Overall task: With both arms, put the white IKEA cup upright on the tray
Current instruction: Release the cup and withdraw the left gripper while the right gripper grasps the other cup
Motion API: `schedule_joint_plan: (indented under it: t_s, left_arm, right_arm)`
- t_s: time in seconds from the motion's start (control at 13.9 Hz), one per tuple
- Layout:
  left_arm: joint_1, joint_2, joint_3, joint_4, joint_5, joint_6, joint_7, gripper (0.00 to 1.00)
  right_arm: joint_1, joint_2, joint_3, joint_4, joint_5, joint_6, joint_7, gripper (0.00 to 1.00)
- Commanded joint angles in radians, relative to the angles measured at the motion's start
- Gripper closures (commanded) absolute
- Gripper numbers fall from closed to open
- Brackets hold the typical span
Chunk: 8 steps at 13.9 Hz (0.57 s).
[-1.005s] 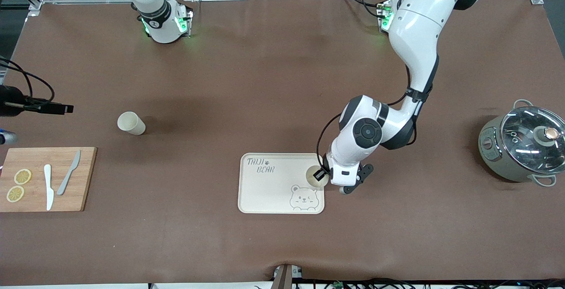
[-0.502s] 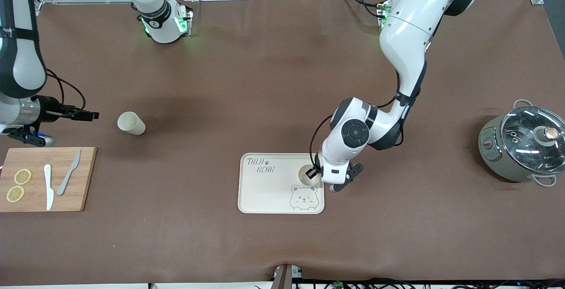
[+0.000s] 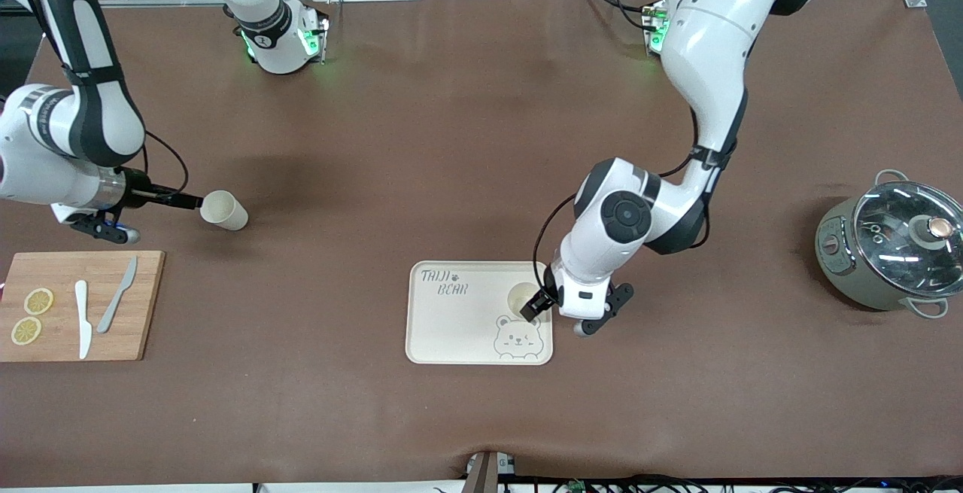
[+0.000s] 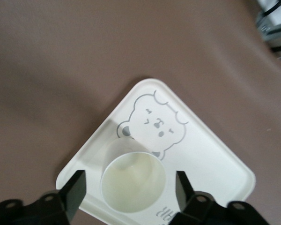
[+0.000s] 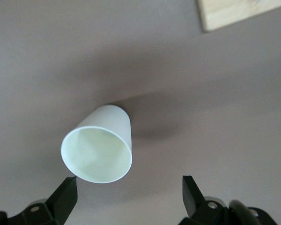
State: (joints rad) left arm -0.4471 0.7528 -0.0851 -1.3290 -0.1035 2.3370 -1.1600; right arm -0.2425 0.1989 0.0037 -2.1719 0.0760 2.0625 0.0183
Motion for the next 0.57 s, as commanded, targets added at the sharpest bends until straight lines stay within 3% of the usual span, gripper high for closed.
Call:
schedule_joint_plan:
  t_s: [0.0, 0.29, 0.43, 0.5]
  left_arm:
    - [0.045, -0.117, 0.007, -0.024, -0.007, -0.106, 0.006, 0.00]
    - [0.133, -0.210, 0.005, -0.029, 0.100, -0.227, 0.115, 0.00]
    - [0.172, -0.253, 0.004, -0.030, 0.114, -0.277, 0.195, 0.00]
    - [0.186, -0.276, 0.004, -0.032, 0.114, -0.315, 0.224, 0.00]
  right_arm:
    - [-0.001, -0.033, 0.010, -0.072, 0.010, 0.068, 0.006, 0.19]
    - [0.000, -0.013, 0.012, -0.134, 0.011, 0.215, 0.006, 0.60]
    - [0.009, 0.007, 0.013, -0.137, 0.013, 0.223, 0.008, 0.93]
    - [0.012, 0.005, 0.015, -0.137, 0.016, 0.220, 0.008, 1.00]
